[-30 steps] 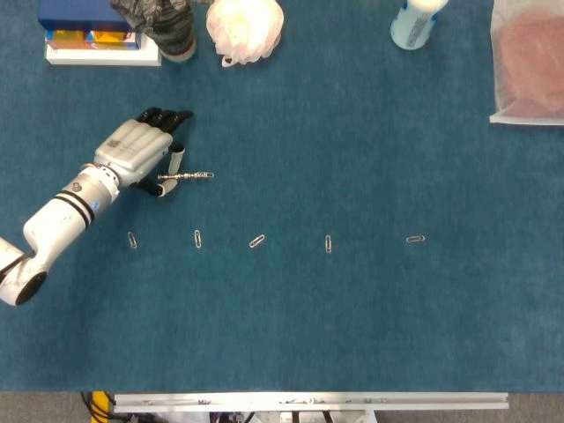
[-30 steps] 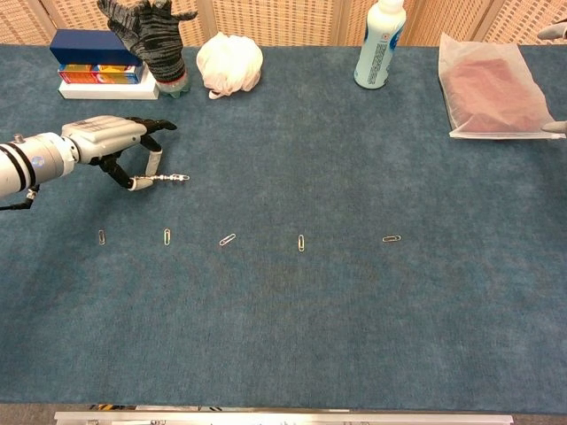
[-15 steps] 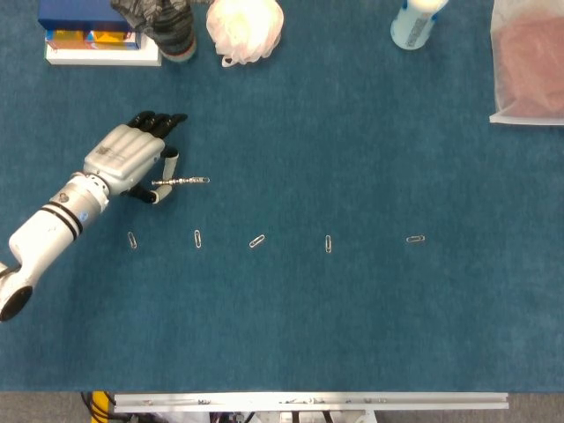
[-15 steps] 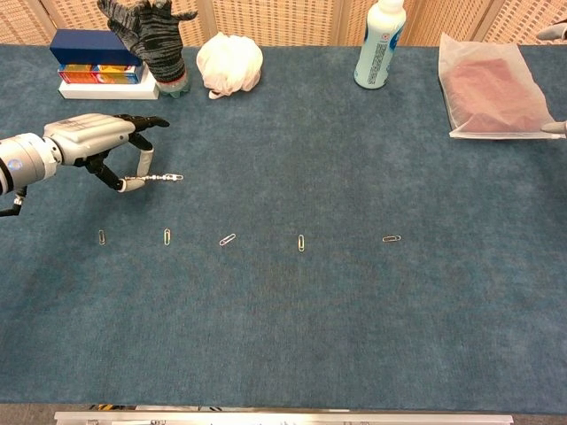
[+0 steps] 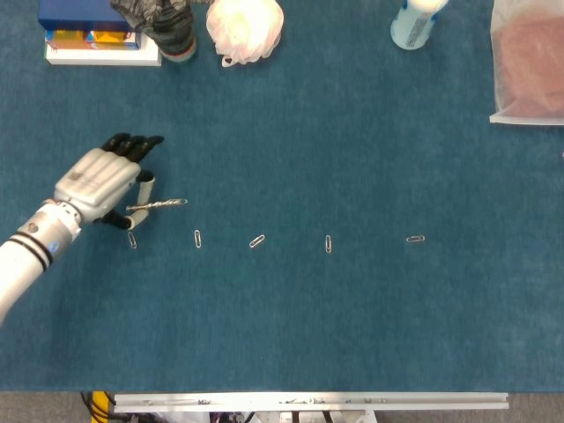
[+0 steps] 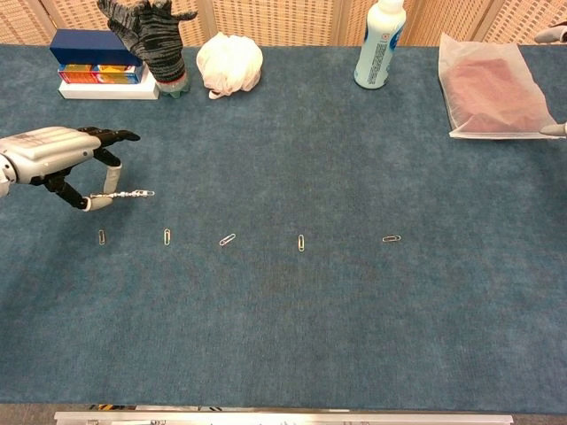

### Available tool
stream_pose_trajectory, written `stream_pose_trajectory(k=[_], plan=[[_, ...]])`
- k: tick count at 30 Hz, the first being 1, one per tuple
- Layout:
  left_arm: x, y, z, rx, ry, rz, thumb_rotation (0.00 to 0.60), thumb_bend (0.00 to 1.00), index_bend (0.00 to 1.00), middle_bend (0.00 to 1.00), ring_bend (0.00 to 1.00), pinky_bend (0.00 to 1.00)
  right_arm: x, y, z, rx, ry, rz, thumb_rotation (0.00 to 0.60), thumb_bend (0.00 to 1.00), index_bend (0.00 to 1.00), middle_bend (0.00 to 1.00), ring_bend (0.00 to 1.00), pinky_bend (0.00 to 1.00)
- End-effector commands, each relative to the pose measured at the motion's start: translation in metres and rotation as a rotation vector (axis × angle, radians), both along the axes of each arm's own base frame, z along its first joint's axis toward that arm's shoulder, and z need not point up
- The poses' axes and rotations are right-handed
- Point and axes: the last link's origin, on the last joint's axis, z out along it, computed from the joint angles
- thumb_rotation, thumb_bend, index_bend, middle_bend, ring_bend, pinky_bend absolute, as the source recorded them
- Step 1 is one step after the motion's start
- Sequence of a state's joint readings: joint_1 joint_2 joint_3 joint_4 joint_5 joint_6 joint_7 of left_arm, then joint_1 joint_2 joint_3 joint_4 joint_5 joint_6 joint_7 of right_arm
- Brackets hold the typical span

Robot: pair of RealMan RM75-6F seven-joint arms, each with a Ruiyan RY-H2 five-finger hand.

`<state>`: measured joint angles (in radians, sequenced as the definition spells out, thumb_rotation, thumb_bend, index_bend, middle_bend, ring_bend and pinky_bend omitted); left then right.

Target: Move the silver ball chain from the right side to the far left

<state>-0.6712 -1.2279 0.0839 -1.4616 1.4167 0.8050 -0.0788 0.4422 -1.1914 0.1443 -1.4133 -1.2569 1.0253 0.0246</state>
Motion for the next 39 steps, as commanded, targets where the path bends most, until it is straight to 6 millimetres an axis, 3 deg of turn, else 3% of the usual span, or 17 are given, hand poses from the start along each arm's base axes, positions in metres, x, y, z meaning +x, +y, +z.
stream_pose_trajectory(k=[1, 10, 25, 39], plan=[[-0.006, -0.010, 0.006, 0.008, 0.010, 0.026, 0.600, 0.36, 0.57, 0.00, 0.00, 0.03, 0.000, 0.000, 0.000, 0.001, -0.001, 0.001, 0.600, 0.00, 0.12, 0.06, 0.00, 0.11], [-0.014, -0.031, 0.011, -0.003, 0.032, 0.063, 0.600, 0.36, 0.57, 0.00, 0.00, 0.03, 0.004, 0.000, -0.001, 0.004, -0.002, 0.011, 0.600, 0.00, 0.12, 0.06, 0.00, 0.11], [-0.033, -0.049, 0.005, -0.026, 0.053, 0.135, 0.600, 0.36, 0.57, 0.00, 0.00, 0.03, 0.005, 0.003, -0.002, 0.007, 0.001, 0.007, 0.600, 0.00, 0.12, 0.06, 0.00, 0.11], [-0.049, -0.054, 0.007, -0.007, 0.062, 0.183, 0.600, 0.36, 0.57, 0.00, 0.00, 0.03, 0.006, 0.004, -0.004, 0.013, 0.001, 0.008, 0.600, 0.00, 0.12, 0.06, 0.00, 0.11]])
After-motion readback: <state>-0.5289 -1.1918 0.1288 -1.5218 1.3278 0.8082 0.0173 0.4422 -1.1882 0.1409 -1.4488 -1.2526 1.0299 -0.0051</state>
